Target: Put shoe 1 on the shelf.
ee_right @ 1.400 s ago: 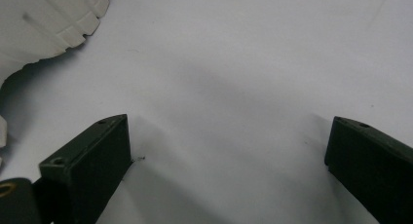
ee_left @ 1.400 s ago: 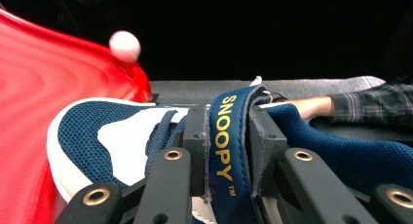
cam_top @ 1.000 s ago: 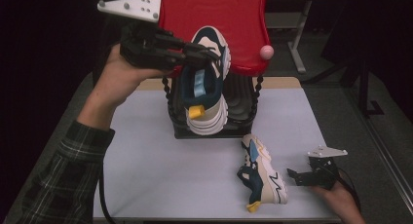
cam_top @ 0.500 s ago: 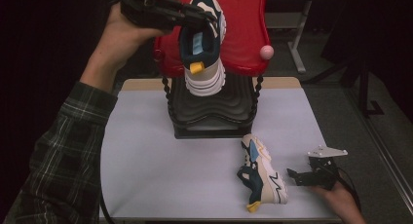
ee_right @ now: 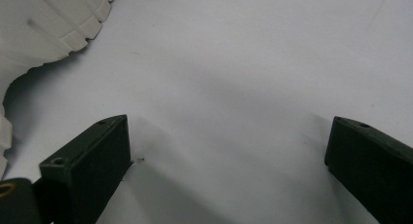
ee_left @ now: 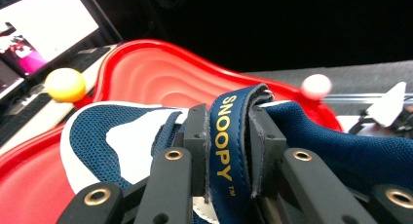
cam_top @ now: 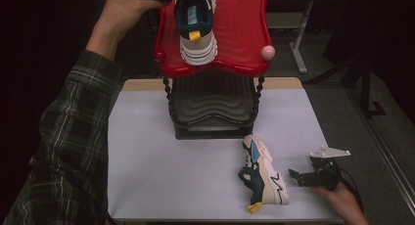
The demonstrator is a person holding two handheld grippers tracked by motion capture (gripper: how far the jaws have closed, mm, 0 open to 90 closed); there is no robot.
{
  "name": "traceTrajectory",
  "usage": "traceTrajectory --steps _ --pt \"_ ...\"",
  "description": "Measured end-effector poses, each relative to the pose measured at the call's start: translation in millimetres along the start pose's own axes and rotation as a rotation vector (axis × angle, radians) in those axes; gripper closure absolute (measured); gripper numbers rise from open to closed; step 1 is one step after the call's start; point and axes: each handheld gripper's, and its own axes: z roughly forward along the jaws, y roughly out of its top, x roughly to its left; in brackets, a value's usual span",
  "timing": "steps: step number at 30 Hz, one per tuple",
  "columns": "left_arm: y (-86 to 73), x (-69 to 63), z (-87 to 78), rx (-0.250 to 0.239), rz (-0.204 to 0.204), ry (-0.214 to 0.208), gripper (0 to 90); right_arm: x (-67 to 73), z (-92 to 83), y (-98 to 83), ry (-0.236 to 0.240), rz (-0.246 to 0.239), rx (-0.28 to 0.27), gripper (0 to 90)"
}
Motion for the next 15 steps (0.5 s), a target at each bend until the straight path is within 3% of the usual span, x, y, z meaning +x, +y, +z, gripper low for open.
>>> traceTrajectory --steps 7,12,15 --pt "-1.0 13.0 9.1 0.047 0.034 0.046 73.3 -0.4 -0.3 0.0 0.004 0.005 0.0 2.1" --pt "-6.6 15.0 13.8 0.06 0.032 0.047 73.3 -0.8 -0.4 -0.2 0.007 0.006 -0.002 2.2" --pt "-12.7 16.8 13.7 0.016 0.001 0.042 72.4 -0.8 -0.4 -0.1 0.006 0.006 -0.002 2.1"
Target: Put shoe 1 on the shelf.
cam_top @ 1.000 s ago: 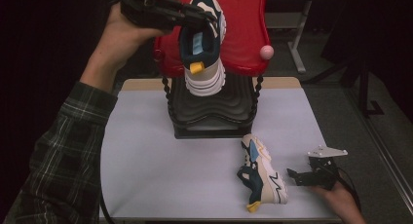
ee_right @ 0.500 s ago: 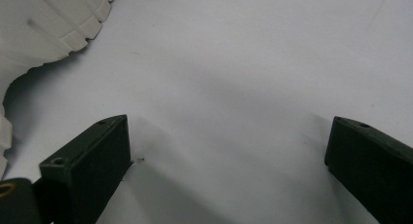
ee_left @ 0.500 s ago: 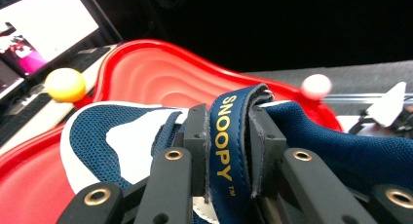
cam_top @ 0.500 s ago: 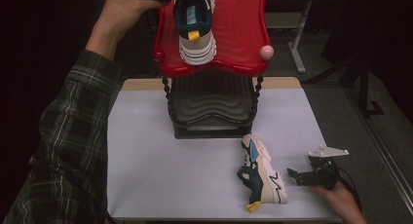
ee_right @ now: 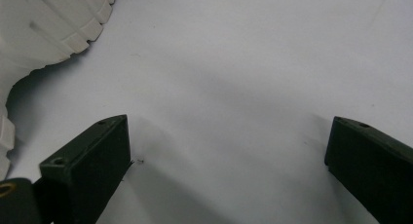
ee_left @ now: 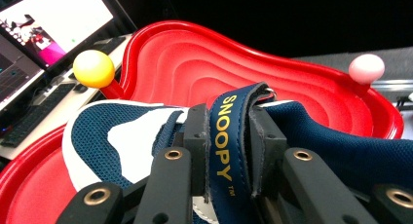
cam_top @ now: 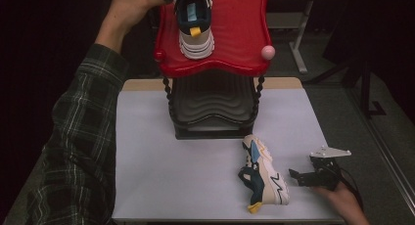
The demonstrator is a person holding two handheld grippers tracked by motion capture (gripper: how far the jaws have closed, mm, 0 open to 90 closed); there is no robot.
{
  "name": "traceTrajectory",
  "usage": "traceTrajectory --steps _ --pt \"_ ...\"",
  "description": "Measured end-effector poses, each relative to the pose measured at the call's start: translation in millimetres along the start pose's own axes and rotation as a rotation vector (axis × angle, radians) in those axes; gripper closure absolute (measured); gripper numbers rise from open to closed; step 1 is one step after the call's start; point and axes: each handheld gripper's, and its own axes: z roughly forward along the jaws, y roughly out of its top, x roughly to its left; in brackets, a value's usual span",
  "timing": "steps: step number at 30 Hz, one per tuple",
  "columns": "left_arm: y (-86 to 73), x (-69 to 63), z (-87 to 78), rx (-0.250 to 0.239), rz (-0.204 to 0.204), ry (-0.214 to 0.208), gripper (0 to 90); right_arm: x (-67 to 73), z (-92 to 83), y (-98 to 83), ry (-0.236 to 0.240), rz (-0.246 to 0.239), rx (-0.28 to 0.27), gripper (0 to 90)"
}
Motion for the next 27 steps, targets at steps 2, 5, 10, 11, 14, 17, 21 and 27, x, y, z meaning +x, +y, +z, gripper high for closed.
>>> traceTrajectory --steps 2,5,10,11,14,17,21,27 --pt "-0.5 0.1 0.8 -0.002 -0.009 0.002 69.2 0.0 -0.1 0.0 -0.001 -0.003 0.002 2.1" --pt "-0.2 -0.3 2.4 0.007 -0.015 0.004 62.5 0.1 0.0 0.0 -0.001 -0.002 0.0 2.1" --pt "-0.9 -0.5 3.3 0.01 -0.025 0.003 55.8 0.1 0.0 0.0 -0.002 -0.002 0.001 2.1" --pt "-1.2 -0.3 3.3 0.008 -0.029 -0.001 53.8 0.1 -0.1 0.0 -0.002 -0.003 0.002 2.2" --pt "-2.3 -0.1 3.5 0.004 -0.04 -0.011 49.6 0.2 -0.1 0.0 -0.002 -0.003 0.003 2.2" --pt "-2.4 -0.6 3.7 0.008 -0.044 -0.024 43.6 0.2 0.0 0.0 -0.002 -0.003 0.001 2.1" --pt "-2.8 -1.3 3.1 0.006 -0.057 -0.029 35.2 0.2 0.0 0.0 -0.002 -0.003 0.001 2.1" --pt "-1.9 -4.0 0.6 -0.015 -0.105 -0.072 14.5 0.3 0.1 0.0 -0.003 -0.003 0.001 2.2"
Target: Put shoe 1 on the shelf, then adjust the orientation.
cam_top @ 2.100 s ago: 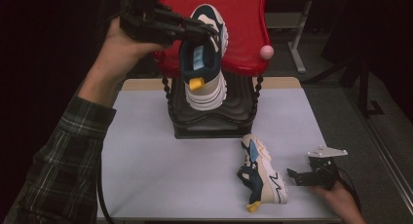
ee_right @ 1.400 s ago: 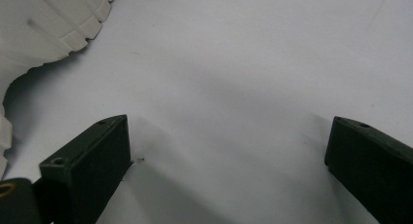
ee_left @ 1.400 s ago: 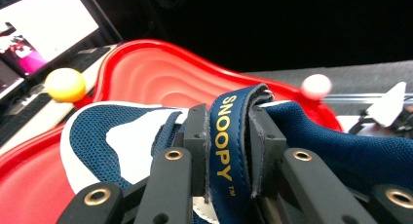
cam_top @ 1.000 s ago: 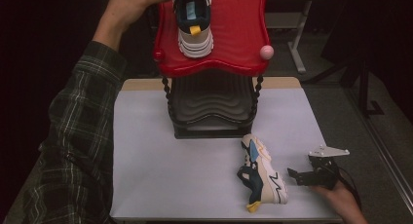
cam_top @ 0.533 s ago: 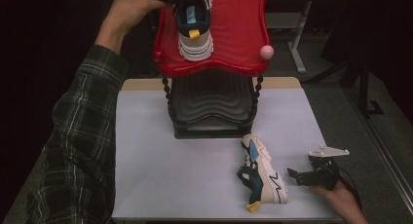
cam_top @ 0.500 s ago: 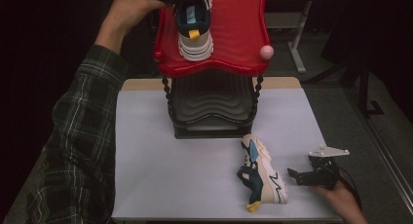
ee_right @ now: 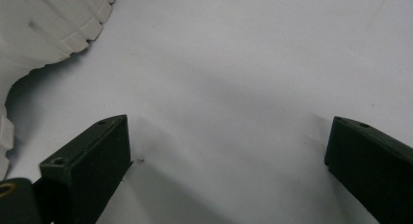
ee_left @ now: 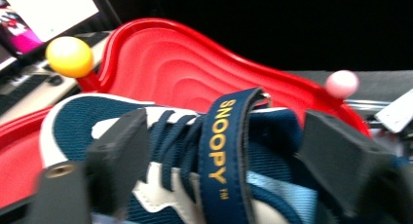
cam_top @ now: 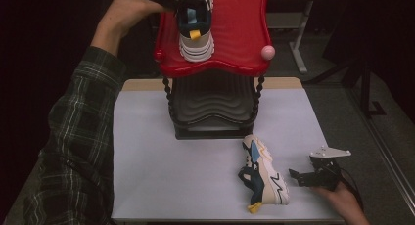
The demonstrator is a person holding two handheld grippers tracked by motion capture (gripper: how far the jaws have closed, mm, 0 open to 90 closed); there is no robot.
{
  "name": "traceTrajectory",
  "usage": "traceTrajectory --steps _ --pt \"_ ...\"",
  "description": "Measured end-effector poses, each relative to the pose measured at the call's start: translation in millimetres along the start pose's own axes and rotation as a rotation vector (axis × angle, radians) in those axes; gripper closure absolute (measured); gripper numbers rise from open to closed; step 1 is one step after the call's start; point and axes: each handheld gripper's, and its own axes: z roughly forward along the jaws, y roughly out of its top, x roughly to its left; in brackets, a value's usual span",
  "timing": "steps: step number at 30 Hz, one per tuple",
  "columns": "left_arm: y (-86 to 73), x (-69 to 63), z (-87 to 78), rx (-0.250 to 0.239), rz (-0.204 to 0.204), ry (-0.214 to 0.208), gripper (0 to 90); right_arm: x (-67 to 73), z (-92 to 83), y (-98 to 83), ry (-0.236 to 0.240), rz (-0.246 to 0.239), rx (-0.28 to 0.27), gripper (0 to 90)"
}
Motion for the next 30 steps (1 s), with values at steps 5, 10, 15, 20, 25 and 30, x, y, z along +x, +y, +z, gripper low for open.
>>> traceTrajectory --steps 5,10,15,20,25,30 --pt "-3.0 -4.0 -5.3 -0.024 -0.031 -0.007 13.1 0.6 0.3 0.1 -0.003 -0.005 0.001 2.1" --pt "-14.3 -16.1 -23.4 -0.054 -0.055 -0.021 13.1 1.2 0.7 0.4 -0.008 -0.006 0.004 2.1" --pt "-26.5 -31.6 -41.2 -0.068 -0.073 -0.02 13.1 1.4 0.9 0.4 -0.01 -0.011 0.005 2.1" --pt "-41.6 -54.4 -54.7 -0.068 -0.087 -0.004 13.2 2.1 1.0 0.3 -0.014 -0.013 0.006 2.1" --pt "-61.7 -77.6 -68.4 -0.072 -0.123 0.0 13.2 2.2 1.0 0.4 -0.015 -0.013 0.007 2.1" --pt "-83.4 -99.5 -82.9 -0.061 -0.14 0.011 13.2 2.5 1.1 0.6 -0.018 -0.017 0.01 2.1"
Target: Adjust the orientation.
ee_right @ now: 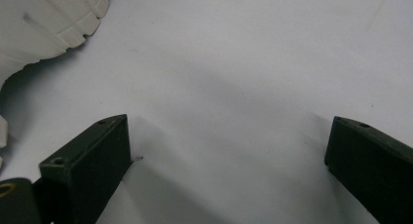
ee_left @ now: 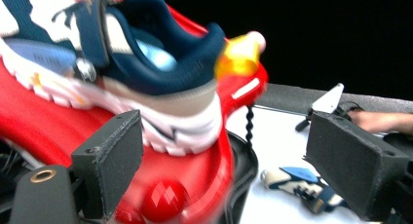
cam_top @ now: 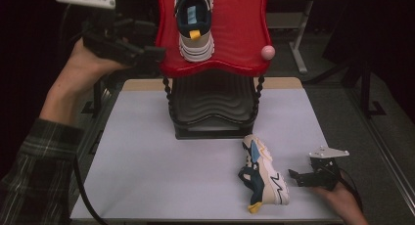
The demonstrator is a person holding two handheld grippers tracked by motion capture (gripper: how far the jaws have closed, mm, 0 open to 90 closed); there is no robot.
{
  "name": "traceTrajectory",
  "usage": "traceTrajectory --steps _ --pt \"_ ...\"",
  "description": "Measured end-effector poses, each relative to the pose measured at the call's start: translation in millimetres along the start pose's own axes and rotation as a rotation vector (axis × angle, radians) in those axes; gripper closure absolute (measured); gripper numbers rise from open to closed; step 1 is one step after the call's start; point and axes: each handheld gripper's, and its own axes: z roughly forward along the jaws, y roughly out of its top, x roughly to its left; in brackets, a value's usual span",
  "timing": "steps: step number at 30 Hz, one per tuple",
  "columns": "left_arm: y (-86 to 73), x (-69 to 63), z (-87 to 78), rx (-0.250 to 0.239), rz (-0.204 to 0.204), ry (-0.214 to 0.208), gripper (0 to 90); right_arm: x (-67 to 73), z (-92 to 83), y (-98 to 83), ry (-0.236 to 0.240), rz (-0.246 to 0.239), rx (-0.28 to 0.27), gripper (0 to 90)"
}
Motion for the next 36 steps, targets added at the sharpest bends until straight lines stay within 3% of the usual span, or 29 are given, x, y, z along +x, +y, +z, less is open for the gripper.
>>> traceTrajectory --steps 6,7,8,9,10,15,17,18,20,21,22,26,27,29,31,33,36 --pt "-35.8 -16.1 -10.4 -0.001 -0.029 0.005 13.4 0.3 -0.1 0.1 -0.003 -0.002 0.001 2.1" --pt "-35.8 -16.1 -10.4 -0.001 -0.029 0.005 13.3 0.3 -0.1 0.1 -0.003 -0.002 0.001 2.1" --pt "-50.5 -21.8 -11.0 0.0 -0.042 0.012 13.5 0.3 0.1 0.2 -0.003 -0.003 0.002 2.1" --pt "-50.5 -21.8 -11.0 0.0 -0.042 0.012 13.7 0.3 0.1 0.2 -0.003 -0.003 0.002 2.1" --pt "-66.0 -27.8 -9.7 0.018 -0.047 0.032 13.7 0.4 0.2 0.3 -0.003 -0.002 0.002 2.0" --pt "-105.9 -40.3 -1.4 0.03 -0.078 0.037 13.7 0.3 0.2 0.2 -0.003 -0.003 0.001 2.1" --pt "-120.7 -44.6 2.6 0.029 -0.089 0.038 13.8 0.3 0.1 0.3 -0.001 -0.004 0.001 2.0" --pt "-120.7 -44.6 2.6 0.029 -0.089 0.038 13.9 0.3 0.1 0.3 -0.001 -0.003 0.001 2.0" --pt "-142.0 -50.7 8.4 0.036 -0.106 0.046 14.0 0.3 0.0 0.3 -0.001 -0.005 0.002 2.1" --pt "-142.0 -50.7 8.4 0.036 -0.106 0.046 14.0 0.3 0.0 0.3 -0.001 -0.005 0.002 2.1" --pt "-156.5 -54.5 12.3 0.041 -0.123 0.05 14.2 0.2 0.1 0.5 -0.001 -0.004 0.002 2.1" --pt "-184.6 -61.9 19.7 0.066 -0.157 0.063 14.3 -0.6 -1.1 2.5 0.01 0.003 0.016 3.2" --pt "-184.6 -61.9 19.7 0.066 -0.157 0.063 14.4 -0.6 -1.1 2.5 0.01 0.003 0.016 3.2" --pt "-198.0 -65.5 22.2 0.086 -0.166 0.077 14.5 -2.6 -6.4 4.6 0.032 0.025 0.018 11.4" --pt "-217.6 -71.0 24.9 0.103 -0.187 0.093 14.6 -3.0 -10.9 6.6 0.035 0.023 0.002 14.1" --pt "-224.0 -73.1 26.2 0.104 -0.196 0.096 14.7 -3.2 -13.1 8.1 0.041 0.026 -0.004 17.2" --pt "-248.9 -80.1 31.8 0.141 -0.209 0.111 14.7 -4.6 -21.5 15.3 0.097 0.021 -0.047 36.8"
